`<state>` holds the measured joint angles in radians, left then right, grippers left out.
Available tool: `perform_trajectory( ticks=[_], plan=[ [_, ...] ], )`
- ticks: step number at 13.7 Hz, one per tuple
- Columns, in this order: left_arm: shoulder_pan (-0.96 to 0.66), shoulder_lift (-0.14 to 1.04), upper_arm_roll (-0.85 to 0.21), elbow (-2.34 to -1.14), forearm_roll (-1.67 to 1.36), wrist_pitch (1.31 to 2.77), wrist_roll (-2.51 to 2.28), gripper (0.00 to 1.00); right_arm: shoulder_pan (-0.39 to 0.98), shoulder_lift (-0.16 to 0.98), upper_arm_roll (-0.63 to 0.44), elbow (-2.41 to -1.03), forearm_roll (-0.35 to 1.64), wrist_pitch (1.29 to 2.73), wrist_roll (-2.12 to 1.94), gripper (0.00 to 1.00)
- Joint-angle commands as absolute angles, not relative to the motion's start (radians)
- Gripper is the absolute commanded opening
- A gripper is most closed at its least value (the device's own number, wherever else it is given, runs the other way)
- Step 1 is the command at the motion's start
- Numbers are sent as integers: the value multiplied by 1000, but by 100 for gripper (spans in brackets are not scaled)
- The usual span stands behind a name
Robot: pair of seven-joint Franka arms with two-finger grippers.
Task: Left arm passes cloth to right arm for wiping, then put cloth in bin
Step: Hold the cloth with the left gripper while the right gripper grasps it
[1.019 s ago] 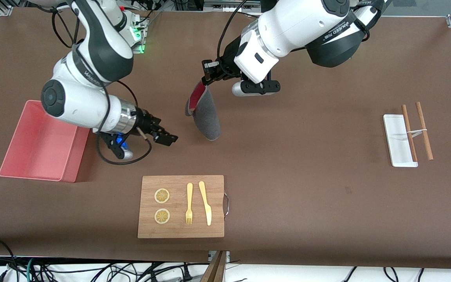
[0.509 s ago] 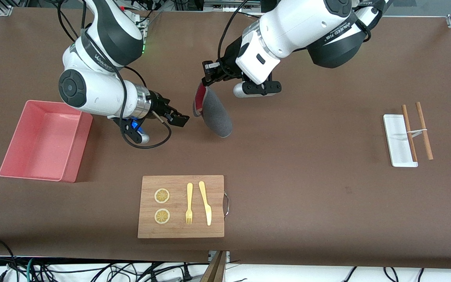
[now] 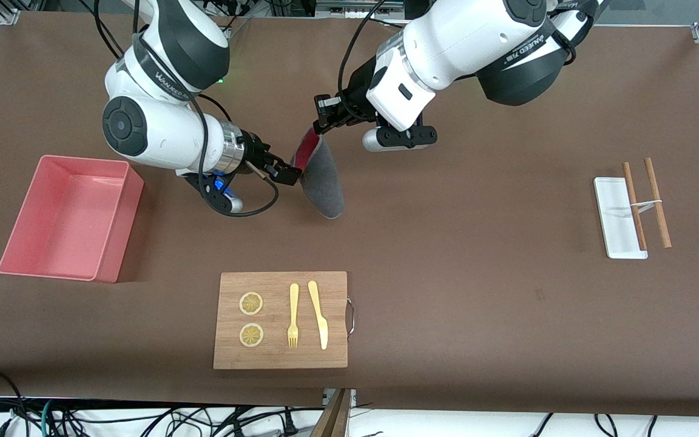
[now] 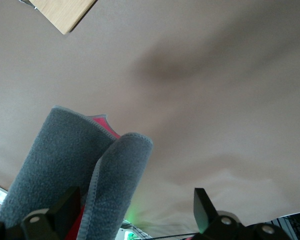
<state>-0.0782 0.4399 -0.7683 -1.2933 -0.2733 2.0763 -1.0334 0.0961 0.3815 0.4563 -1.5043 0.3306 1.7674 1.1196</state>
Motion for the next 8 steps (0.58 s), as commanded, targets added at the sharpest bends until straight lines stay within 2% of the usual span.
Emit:
perform_trajectory(
  ticks=[1,2,4,8],
  plan=[
    [-83,448,-764,-1272,-295,2074,-1035,0,89,374,474,-1502,347,1749,1132,100],
    [-83,448,-764,-1272,-295,2072,-1035,0,89,374,474,-1503,347,1747,1131,98],
    [-84,448,-764,-1272,-295,2072,-1035,0,89,379,476,-1508,347,1712,1120,84],
    [-83,448,-764,-1272,-295,2072,-1035,0,92,387,477,-1509,347,1706,1121,84]
  ],
)
